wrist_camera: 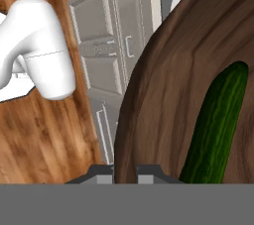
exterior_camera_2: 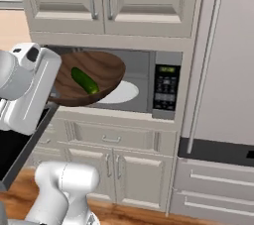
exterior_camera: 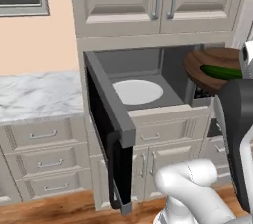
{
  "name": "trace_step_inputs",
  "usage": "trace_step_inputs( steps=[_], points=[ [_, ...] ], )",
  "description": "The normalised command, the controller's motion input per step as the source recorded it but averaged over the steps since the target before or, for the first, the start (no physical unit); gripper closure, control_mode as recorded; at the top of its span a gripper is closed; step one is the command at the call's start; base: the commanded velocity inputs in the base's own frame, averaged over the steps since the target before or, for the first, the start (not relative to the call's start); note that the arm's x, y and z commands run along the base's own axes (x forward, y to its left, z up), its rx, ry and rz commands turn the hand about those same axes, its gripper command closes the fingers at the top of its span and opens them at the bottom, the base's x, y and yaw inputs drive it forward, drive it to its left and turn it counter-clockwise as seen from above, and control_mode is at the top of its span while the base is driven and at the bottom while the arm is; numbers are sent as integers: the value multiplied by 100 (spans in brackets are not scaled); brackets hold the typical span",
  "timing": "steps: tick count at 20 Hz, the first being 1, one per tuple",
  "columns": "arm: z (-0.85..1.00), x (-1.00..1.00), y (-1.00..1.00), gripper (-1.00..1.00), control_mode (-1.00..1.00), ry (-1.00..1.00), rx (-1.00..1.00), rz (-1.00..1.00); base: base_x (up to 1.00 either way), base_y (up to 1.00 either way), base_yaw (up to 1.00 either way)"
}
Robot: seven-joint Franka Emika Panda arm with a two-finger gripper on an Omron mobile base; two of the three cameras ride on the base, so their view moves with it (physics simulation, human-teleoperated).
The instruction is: Pick the cucumber from the sink and place it in the bowl. Then pick the bowl and place it in the microwave. Then close the microwave door and press the start button.
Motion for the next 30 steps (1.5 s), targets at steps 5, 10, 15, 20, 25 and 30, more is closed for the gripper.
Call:
trace_step_inputs(
  steps=[5, 10, 15, 20, 25, 30],
  points=[
    [0, 0, 0, 100, 100, 0, 0, 0, 4, -21, 45],
    [0, 0, 0, 100, 100, 0, 0, 0, 8, -19, 15],
    [0, 0, 0, 100, 100, 0, 0, 0, 14, -20, -24],
    [0, 0, 0, 100, 100, 0, 0, 0, 33, 0, -30],
    [0, 0, 0, 100, 100, 0, 0, 0, 0, -12, -3],
    [0, 0, 0, 100, 100, 0, 0, 0, 0, -53, 1]
  ],
)
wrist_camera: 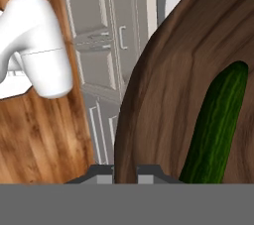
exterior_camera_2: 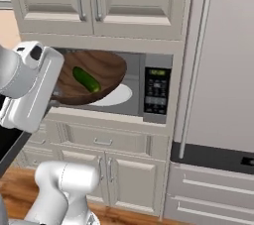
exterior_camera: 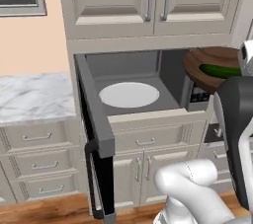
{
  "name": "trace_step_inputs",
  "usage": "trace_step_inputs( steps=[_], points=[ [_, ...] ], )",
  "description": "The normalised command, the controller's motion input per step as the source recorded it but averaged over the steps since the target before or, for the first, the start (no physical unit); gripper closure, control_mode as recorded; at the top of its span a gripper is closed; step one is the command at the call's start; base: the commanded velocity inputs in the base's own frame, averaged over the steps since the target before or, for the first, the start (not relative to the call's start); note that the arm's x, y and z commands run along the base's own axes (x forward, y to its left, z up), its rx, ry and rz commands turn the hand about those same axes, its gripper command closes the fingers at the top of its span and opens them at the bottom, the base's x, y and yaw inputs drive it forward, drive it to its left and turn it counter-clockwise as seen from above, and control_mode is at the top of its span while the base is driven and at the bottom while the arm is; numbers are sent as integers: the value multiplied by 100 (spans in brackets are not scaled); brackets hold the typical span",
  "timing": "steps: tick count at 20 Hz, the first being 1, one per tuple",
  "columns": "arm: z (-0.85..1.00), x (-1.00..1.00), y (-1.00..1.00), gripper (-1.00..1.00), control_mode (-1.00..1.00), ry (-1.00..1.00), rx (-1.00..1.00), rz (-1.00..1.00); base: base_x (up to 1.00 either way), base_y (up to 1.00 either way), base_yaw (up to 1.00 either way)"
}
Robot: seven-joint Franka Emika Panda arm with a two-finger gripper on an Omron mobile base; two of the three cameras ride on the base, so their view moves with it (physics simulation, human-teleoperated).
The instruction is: Pick the cucumber from the sink and place it in the bowl. Then pick the bowl and place it in the microwave. Then close the microwave door and press the start button.
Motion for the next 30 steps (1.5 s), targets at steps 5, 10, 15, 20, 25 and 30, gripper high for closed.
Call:
trace_step_inputs(
  steps=[5, 10, 15, 20, 25, 30],
  points=[
    [0, 0, 0, 100, 100, 0, 0, 0, -7, -86, 0],
    [0, 0, 0, 100, 100, 0, 0, 0, 0, -10, -1],
    [0, 0, 0, 100, 100, 0, 0, 0, 0, 23, -8],
    [0, 0, 0, 100, 100, 0, 0, 0, -26, 7, -2],
    [0, 0, 0, 100, 100, 0, 0, 0, -41, 26, 0],
    [0, 0, 0, 100, 100, 0, 0, 0, 7, 33, 0]
  ],
)
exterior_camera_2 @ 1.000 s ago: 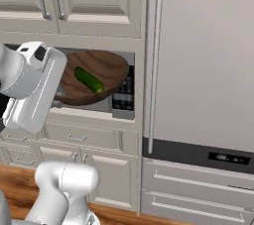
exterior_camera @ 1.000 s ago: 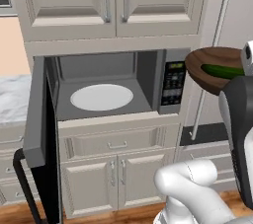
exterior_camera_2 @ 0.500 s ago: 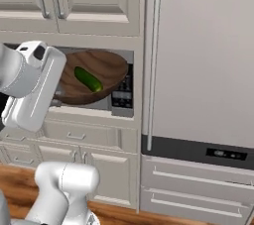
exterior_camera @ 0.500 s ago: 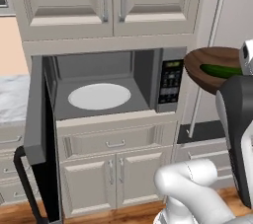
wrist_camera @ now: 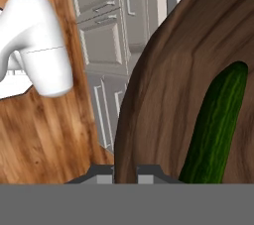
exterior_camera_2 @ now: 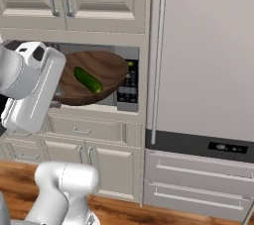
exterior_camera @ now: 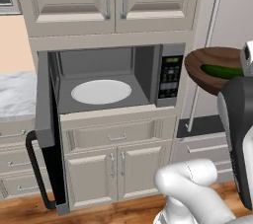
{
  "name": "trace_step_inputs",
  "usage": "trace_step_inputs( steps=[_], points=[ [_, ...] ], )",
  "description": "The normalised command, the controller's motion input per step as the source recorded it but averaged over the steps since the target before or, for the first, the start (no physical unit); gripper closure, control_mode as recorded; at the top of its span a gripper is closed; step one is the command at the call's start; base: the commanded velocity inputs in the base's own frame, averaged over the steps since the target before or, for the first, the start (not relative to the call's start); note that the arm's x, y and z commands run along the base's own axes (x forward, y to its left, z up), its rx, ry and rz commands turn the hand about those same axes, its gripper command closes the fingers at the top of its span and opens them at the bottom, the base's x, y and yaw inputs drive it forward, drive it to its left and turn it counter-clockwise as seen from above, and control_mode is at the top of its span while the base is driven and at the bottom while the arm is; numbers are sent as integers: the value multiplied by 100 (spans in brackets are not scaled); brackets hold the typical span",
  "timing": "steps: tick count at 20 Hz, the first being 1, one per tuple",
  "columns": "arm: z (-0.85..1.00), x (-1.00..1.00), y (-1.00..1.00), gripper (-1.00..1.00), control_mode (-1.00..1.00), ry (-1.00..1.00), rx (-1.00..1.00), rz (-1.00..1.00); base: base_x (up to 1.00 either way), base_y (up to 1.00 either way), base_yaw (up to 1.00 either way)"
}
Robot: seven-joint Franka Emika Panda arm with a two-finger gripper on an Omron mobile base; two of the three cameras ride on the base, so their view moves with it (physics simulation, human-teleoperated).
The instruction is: Pick the cucumber from the sink and place it in the bowl. Then pick the bowl and place it in the microwave. Then close the microwave door and press the start button.
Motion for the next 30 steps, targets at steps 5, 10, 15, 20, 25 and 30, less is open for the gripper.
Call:
trace_step_inputs(
  steps=[5, 10, 15, 20, 25, 30],
  points=[
    [0, 0, 0, 100, 100, 0, 0, 0, 14, 27, 0],
    [-6, 1, 0, 100, -100, 0, 0, 0, 0, 0, 0],
    [-52, 0, 62, 100, -100, 0, 0, 21, 0, 0, 0],
    [-32, 4, 76, 100, -100, 10, 0, 33, 0, 0, 0],
    [-33, 31, 45, 100, -100, 11, 0, 22, 0, 0, 0],
    [-23, 46, 15, 100, -100, 16, 0, 4, 0, 0, 0]
  ],
)
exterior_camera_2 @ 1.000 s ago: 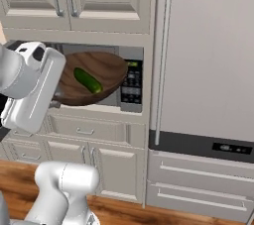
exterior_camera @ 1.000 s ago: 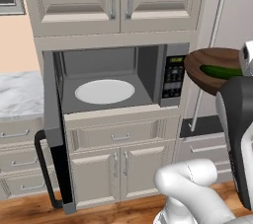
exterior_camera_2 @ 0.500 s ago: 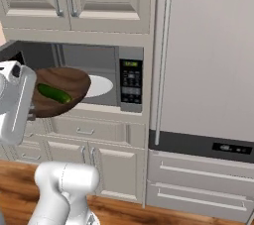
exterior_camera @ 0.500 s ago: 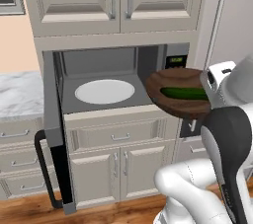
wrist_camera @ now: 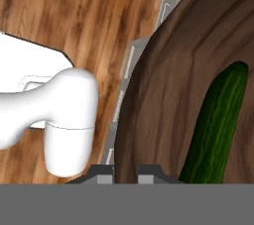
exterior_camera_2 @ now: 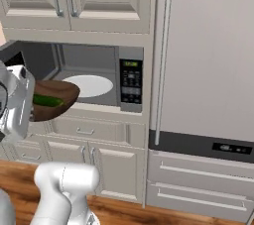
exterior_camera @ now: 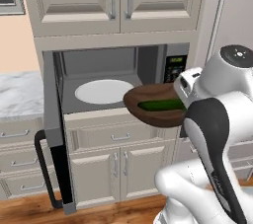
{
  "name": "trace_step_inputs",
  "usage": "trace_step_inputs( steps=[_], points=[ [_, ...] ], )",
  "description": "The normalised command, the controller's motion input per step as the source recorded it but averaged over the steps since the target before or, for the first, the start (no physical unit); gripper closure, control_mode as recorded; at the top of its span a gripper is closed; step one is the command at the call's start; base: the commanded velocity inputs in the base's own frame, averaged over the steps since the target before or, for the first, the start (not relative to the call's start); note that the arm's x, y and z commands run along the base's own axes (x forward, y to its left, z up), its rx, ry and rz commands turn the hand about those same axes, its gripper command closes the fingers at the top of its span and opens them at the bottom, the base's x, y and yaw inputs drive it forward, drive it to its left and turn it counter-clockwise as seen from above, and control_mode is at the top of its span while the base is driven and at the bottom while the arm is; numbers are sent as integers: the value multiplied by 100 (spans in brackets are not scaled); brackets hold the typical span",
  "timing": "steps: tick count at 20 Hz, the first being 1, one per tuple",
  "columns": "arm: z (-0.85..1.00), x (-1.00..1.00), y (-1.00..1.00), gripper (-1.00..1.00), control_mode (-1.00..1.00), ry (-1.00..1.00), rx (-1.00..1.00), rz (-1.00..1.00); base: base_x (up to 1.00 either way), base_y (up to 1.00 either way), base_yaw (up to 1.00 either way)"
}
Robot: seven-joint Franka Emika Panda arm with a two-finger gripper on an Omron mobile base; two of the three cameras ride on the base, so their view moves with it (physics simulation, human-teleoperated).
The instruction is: Pick the cucumber from the sink and place it in the bowl. Then pick the bowl and place it in the microwave. Then close the microwave door and press the start button.
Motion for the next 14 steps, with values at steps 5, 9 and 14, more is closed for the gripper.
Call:
trace_step_inputs(
  steps=[5, 9, 14],
  points=[
    [-42, 99, 7, 100, -100, 9, 0, 1, 0, 0, 0],
    [-20, 84, 17, 100, -100, 0, -1, 3, 0, 0, 0],
    [-2, 73, 11, 100, -100, -2, -4, 2, 0, 0, 0]
  ],
)
